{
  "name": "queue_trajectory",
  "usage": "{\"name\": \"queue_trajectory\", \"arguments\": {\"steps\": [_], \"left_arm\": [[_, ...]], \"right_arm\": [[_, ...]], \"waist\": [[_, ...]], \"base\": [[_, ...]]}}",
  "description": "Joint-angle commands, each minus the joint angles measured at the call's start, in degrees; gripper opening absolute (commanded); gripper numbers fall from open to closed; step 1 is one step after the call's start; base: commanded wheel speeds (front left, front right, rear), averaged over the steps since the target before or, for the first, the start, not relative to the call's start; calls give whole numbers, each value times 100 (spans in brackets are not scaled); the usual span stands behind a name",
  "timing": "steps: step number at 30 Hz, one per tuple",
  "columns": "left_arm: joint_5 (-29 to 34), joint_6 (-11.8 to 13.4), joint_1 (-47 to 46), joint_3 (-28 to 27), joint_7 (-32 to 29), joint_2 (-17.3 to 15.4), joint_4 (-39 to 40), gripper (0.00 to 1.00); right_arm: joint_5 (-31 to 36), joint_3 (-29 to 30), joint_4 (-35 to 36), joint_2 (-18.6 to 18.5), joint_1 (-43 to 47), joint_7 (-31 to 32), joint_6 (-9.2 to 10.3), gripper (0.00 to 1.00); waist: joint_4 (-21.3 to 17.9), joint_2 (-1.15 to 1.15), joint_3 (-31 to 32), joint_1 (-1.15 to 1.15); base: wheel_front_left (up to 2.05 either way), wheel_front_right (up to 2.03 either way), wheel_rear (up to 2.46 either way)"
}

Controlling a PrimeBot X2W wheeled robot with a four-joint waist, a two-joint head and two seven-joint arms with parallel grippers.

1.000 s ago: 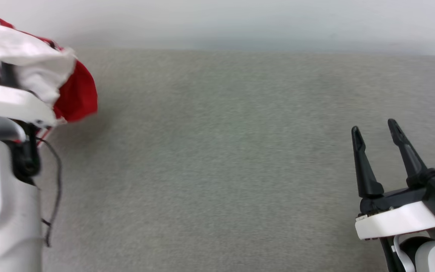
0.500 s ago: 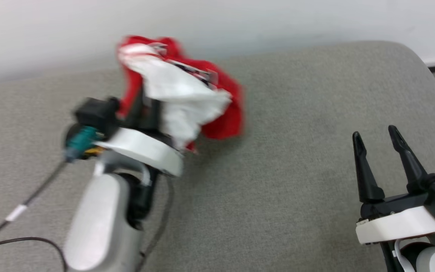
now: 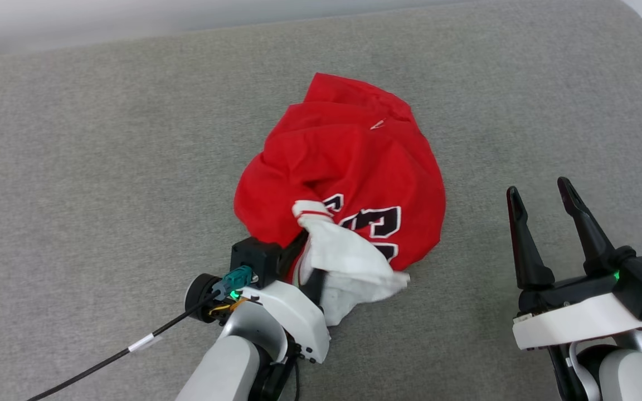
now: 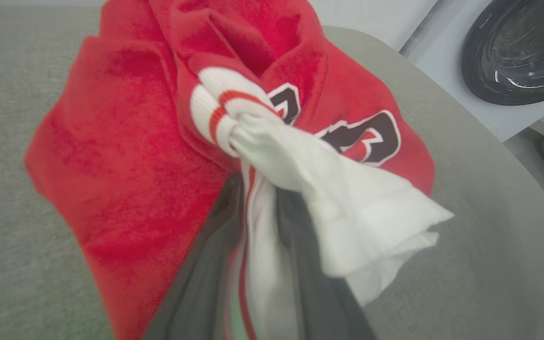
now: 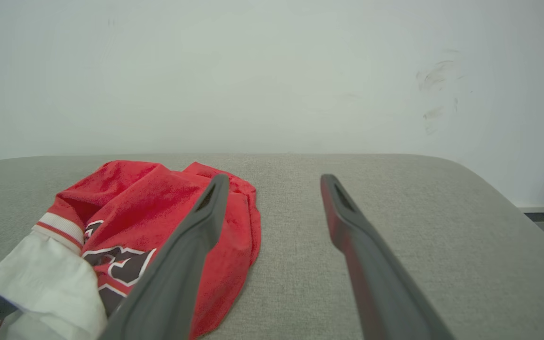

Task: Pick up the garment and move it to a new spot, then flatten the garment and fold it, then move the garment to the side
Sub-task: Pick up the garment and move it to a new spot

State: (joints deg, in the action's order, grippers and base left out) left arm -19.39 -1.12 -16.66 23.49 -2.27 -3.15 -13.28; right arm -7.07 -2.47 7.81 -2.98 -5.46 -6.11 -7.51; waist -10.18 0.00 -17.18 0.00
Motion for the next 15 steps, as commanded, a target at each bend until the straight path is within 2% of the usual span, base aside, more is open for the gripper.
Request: {"name": "queue_trajectory", "arguments": {"steps": [1, 8, 15], "left_arm": [[-76, -87, 44, 74, 74, 10, -11, 100], [28, -21, 5, 116, 732, 1, 433, 100], [270, 470, 321, -171, 1145, -236, 779, 100]], "right_arm": [[45, 19, -36, 14, -97, -40, 4, 100], [209, 100, -85, 14, 34, 88, 4, 100], [270, 243, 21, 13, 349, 298, 4, 100]], "waist": [[114, 0, 16, 0], [450, 0, 500, 0], [750, 0, 1044, 0]], "base": [[0, 0, 0], [0, 0, 0], [0, 0, 0]]}}
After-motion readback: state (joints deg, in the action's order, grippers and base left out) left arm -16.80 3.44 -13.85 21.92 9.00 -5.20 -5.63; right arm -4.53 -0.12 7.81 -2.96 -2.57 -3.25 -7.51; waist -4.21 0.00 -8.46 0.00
